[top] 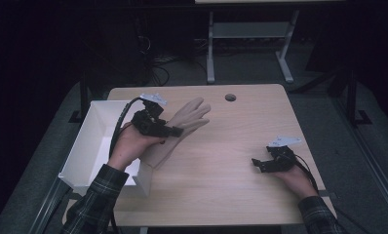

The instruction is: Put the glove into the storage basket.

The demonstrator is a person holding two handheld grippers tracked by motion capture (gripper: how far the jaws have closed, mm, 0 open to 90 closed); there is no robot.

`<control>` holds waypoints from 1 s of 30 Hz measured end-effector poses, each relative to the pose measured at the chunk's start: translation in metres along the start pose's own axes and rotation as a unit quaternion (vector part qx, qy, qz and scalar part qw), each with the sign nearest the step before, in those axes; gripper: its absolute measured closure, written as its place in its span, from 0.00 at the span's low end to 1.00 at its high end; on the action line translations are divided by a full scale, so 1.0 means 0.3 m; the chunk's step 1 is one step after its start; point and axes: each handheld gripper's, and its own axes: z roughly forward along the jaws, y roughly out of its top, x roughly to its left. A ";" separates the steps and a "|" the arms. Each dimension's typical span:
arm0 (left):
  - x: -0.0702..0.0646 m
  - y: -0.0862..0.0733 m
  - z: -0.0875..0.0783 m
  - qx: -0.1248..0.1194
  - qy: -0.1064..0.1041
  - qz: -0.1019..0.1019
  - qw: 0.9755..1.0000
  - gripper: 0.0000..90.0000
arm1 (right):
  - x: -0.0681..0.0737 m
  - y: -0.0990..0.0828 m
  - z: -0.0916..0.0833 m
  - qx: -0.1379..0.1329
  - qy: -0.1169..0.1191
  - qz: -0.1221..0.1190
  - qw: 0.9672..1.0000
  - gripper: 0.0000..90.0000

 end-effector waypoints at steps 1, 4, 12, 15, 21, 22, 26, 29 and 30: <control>0.000 0.000 0.000 0.000 0.000 0.000 1.000 0.74 | 0.000 0.000 0.000 0.000 0.000 0.000 1.000 0.19; 0.019 -0.016 -0.032 -0.003 0.010 -0.009 1.000 0.74 | 0.000 0.000 0.000 0.000 0.000 0.001 1.000 0.19; 0.081 -0.067 -0.129 -0.021 0.034 -0.032 0.999 0.74 | 0.000 0.000 0.000 0.000 0.000 0.000 1.000 0.19; 0.106 -0.093 -0.159 -0.028 0.047 -0.043 0.998 0.74 | 0.000 0.000 0.000 0.000 0.000 0.000 1.000 0.19; 0.160 -0.159 -0.211 -0.036 0.080 -0.066 0.994 0.74 | 0.000 0.000 0.000 0.000 0.000 0.001 1.000 0.19; 0.170 -0.173 -0.218 -0.038 0.090 -0.072 0.993 0.74 | 0.000 0.000 0.000 0.000 0.000 0.000 1.000 0.19; 0.219 -0.231 -0.243 -0.040 0.110 -0.097 0.988 0.74 | 0.000 0.000 0.000 0.000 0.000 0.000 1.000 0.19; 0.252 -0.274 -0.250 -0.034 0.127 -0.113 0.985 0.74 | 0.000 0.000 0.000 0.000 0.000 0.000 1.000 0.19; 0.261 -0.288 -0.250 -0.033 0.133 -0.120 0.983 0.74 | 0.000 0.000 0.000 0.000 0.000 0.000 1.000 0.19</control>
